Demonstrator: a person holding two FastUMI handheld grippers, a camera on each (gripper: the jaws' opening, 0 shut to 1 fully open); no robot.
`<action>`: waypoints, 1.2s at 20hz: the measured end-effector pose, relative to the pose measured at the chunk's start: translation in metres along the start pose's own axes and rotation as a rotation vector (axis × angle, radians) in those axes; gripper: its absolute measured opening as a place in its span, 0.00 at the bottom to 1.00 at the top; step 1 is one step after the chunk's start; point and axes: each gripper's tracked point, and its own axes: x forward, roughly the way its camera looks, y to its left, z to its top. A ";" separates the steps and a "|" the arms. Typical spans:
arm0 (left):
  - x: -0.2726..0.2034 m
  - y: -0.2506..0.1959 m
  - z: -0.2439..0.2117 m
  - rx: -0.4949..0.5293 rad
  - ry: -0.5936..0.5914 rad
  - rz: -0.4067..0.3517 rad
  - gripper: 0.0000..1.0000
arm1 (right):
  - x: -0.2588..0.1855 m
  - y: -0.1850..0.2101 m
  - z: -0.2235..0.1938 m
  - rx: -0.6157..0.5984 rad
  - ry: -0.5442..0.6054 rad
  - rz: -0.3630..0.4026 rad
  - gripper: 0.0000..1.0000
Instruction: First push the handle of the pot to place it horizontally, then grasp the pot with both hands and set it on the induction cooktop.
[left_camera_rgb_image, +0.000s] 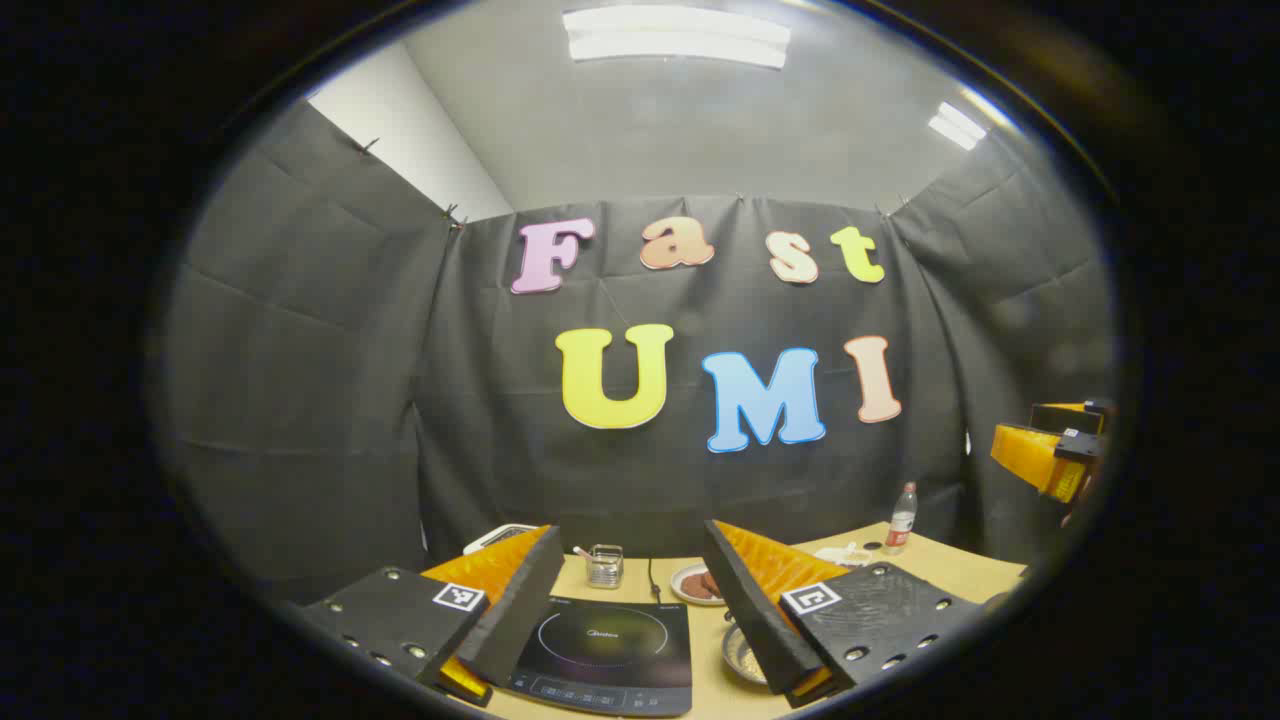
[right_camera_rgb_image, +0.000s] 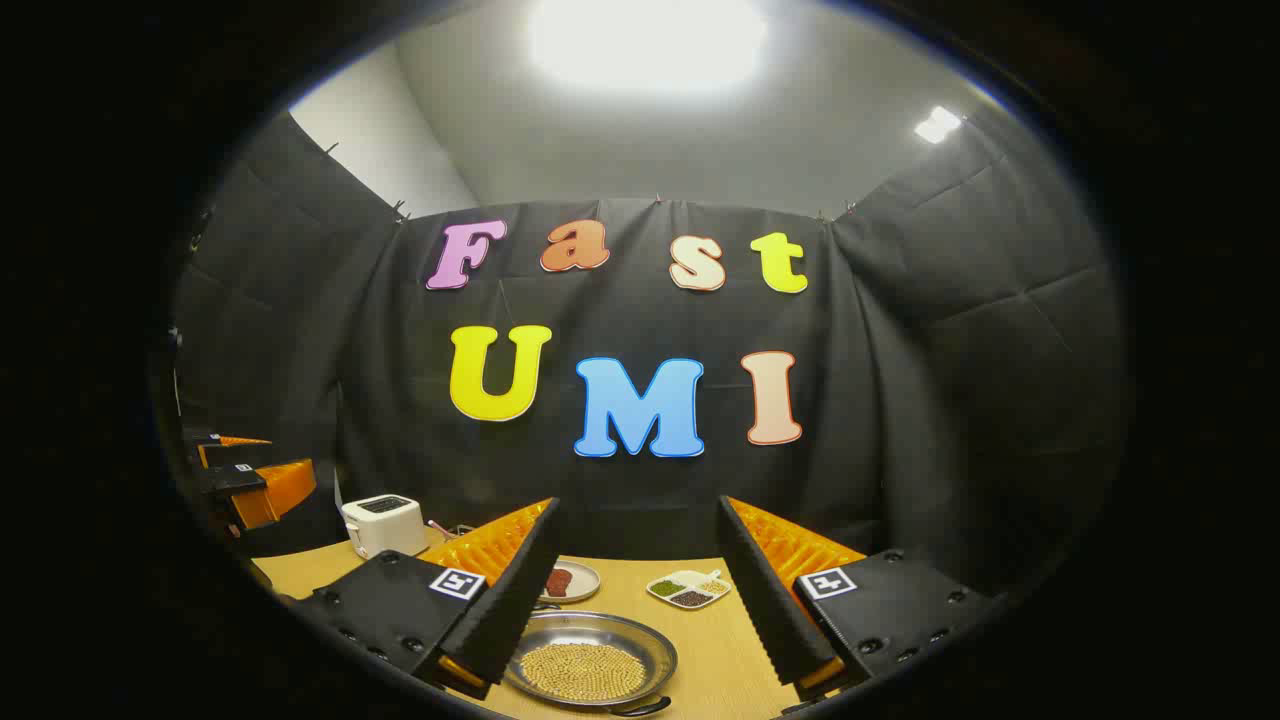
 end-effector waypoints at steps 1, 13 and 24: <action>-0.001 0.001 0.002 0.001 -0.004 0.001 0.92 | -0.001 0.000 0.000 0.001 0.000 -0.001 0.98; -0.011 0.005 0.013 0.016 -0.039 -0.005 0.92 | -0.005 -0.004 -0.001 0.017 0.021 -0.029 0.96; -0.016 0.014 0.013 0.015 -0.045 0.000 0.87 | -0.006 -0.001 -0.003 0.023 0.030 -0.041 0.79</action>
